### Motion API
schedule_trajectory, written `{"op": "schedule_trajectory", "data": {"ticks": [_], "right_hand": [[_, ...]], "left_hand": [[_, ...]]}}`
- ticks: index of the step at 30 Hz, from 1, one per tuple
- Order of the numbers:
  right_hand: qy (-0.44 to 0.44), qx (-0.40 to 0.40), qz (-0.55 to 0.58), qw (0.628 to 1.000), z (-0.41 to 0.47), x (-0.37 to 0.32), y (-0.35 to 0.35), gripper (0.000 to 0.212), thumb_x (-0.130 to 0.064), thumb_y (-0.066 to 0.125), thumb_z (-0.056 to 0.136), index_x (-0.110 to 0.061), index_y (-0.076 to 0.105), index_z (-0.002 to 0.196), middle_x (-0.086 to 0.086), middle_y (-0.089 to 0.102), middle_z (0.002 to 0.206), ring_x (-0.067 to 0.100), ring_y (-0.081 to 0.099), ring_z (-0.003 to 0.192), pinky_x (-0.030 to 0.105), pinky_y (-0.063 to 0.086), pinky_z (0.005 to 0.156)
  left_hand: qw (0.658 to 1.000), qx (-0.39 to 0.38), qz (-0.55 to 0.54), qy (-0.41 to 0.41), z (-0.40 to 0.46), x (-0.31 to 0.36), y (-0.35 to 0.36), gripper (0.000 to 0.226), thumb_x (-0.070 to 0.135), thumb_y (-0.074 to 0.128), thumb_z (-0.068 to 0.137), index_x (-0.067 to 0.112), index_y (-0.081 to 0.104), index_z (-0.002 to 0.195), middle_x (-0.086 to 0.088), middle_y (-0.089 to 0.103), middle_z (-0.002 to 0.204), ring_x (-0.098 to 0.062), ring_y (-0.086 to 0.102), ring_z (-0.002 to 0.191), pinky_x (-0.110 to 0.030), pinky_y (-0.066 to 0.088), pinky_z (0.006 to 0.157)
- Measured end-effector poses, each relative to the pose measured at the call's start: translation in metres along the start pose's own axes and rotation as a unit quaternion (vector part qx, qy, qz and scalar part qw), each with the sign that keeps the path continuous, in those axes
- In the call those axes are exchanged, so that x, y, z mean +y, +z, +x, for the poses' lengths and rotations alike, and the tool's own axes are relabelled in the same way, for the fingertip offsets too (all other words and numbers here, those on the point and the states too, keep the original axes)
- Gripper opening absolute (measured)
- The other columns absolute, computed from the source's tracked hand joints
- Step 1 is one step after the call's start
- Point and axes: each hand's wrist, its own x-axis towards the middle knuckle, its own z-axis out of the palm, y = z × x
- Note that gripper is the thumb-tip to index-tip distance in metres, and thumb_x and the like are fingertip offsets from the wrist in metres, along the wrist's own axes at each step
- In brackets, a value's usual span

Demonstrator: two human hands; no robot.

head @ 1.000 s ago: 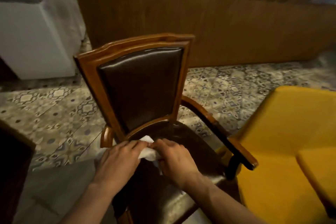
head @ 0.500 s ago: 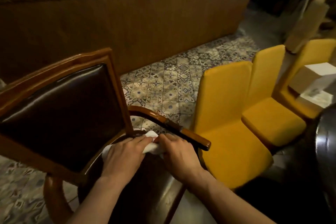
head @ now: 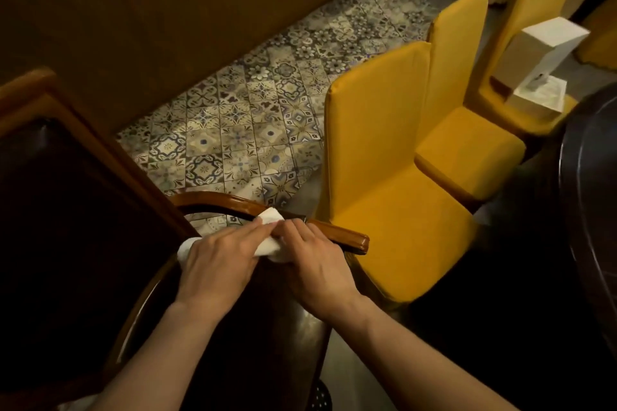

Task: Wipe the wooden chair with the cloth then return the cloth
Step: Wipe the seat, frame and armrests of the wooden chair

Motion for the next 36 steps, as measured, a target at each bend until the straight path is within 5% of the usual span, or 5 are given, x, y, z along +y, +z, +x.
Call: {"op": "schedule_trajectory", "data": {"ticks": [8,15,19,25,36], "right_hand": [[0.067,0.071,-0.048,0.994,0.004,0.025,0.019,0.036,-0.020,0.056,0.083,-0.018,0.053,0.119,0.001,0.061,0.108,0.023,0.055,0.088,0.041,0.050,0.059],[0.127,0.131,-0.095,0.979,0.016,0.071,0.044,0.034,-0.028,0.064,0.090,-0.015,0.054,0.120,0.004,0.062,0.127,0.025,0.054,0.109,0.040,0.049,0.073],[0.115,0.031,-0.161,0.980,0.021,0.101,0.064,0.060,-0.021,0.073,0.080,-0.021,0.048,0.134,0.003,0.049,0.148,0.030,0.045,0.131,0.044,0.048,0.085],[0.097,-0.094,-0.186,0.973,0.022,0.116,0.102,0.078,-0.033,0.060,0.084,-0.032,0.024,0.153,0.005,0.024,0.164,0.033,0.022,0.149,0.055,0.032,0.103],[0.097,-0.099,-0.193,0.972,0.014,0.129,0.109,0.065,-0.030,0.045,0.091,-0.026,0.027,0.154,0.005,0.023,0.164,0.034,0.023,0.149,0.059,0.028,0.105]], "left_hand": [[0.993,0.010,-0.020,0.117,0.043,-0.015,0.043,0.072,0.004,0.086,0.064,0.022,0.063,0.129,-0.002,0.074,0.117,-0.029,0.073,0.091,-0.045,0.061,0.067],[0.980,0.016,-0.067,0.186,0.074,-0.023,0.089,0.055,0.033,0.059,0.091,0.025,0.047,0.145,0.005,0.058,0.140,-0.017,0.058,0.121,-0.037,0.052,0.096],[0.984,-0.012,-0.042,0.173,0.095,-0.035,0.120,0.058,0.051,0.032,0.100,0.025,0.036,0.151,0.002,0.040,0.157,-0.015,0.033,0.144,-0.038,0.025,0.120],[0.989,-0.080,-0.004,0.123,0.128,-0.044,0.166,0.067,0.053,0.011,0.101,0.021,0.011,0.159,-0.003,0.006,0.168,-0.014,-0.006,0.153,-0.034,-0.004,0.124],[0.990,-0.106,-0.008,0.096,0.139,-0.048,0.191,0.072,0.057,0.008,0.099,0.017,0.010,0.159,-0.001,0.012,0.167,-0.011,-0.002,0.153,-0.033,-0.002,0.124]]}}
